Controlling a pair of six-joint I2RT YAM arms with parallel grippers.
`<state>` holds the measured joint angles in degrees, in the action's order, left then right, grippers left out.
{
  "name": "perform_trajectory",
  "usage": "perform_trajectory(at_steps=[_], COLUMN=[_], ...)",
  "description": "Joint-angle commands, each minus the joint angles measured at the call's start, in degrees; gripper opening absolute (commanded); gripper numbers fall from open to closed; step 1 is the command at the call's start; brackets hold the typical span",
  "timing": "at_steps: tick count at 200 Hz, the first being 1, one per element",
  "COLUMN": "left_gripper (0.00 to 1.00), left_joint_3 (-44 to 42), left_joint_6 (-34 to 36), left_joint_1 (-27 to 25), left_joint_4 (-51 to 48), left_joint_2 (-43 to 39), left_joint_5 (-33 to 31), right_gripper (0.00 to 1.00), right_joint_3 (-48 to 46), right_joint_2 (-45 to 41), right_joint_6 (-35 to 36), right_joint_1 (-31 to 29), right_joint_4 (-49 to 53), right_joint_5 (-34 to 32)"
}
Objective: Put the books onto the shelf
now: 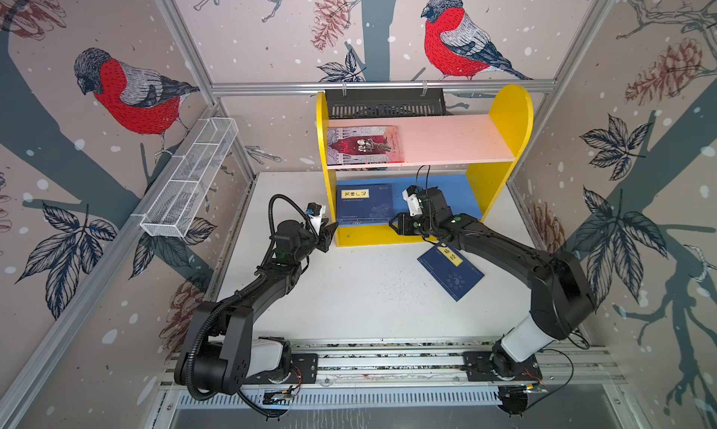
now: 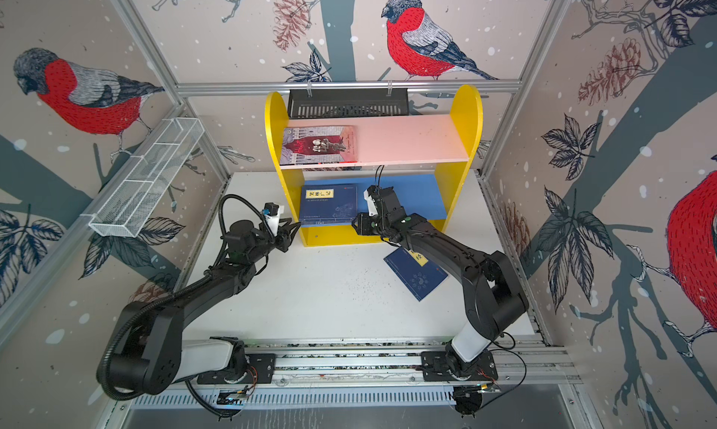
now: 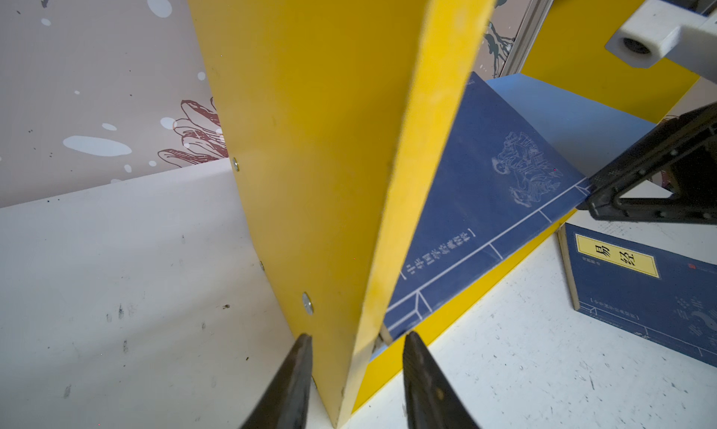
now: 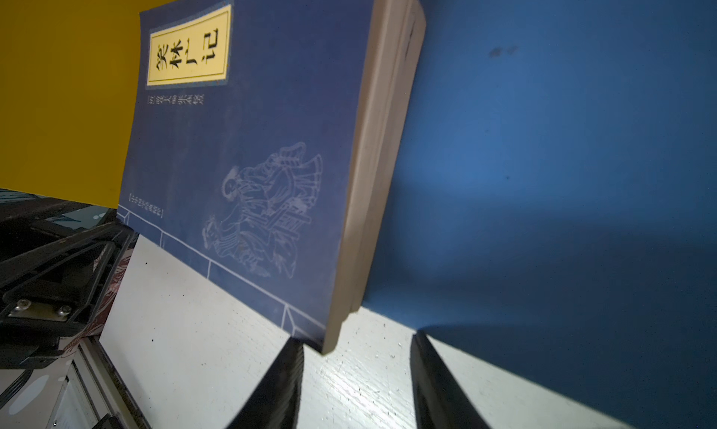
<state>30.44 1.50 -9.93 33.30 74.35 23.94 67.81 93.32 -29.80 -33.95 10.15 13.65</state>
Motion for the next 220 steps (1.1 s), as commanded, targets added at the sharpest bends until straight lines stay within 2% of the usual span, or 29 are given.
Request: perform_trajectory(at_steps=[1,220], left_gripper=[0.4,0.42], left_joint_3=[0.0,-0.6], left_joint_6=[0.2,0.7], left_joint_1=[-0.1,-0.2], left_joint_4=[2.5,2.2], left_joint_2=[-0.2,-0.8], left_joint_5=[0.2,0.5], right_gripper=[0.46,0.48], right_joint_3=[0.7,3.2], right_joint_2=[0.6,1.3], right_joint_6=[1.2,2.4], right_joint_1=[-0.1,-0.7], right_joint_4=[-2.6,-2.0], right_joint_5=[-1.9,-3.4])
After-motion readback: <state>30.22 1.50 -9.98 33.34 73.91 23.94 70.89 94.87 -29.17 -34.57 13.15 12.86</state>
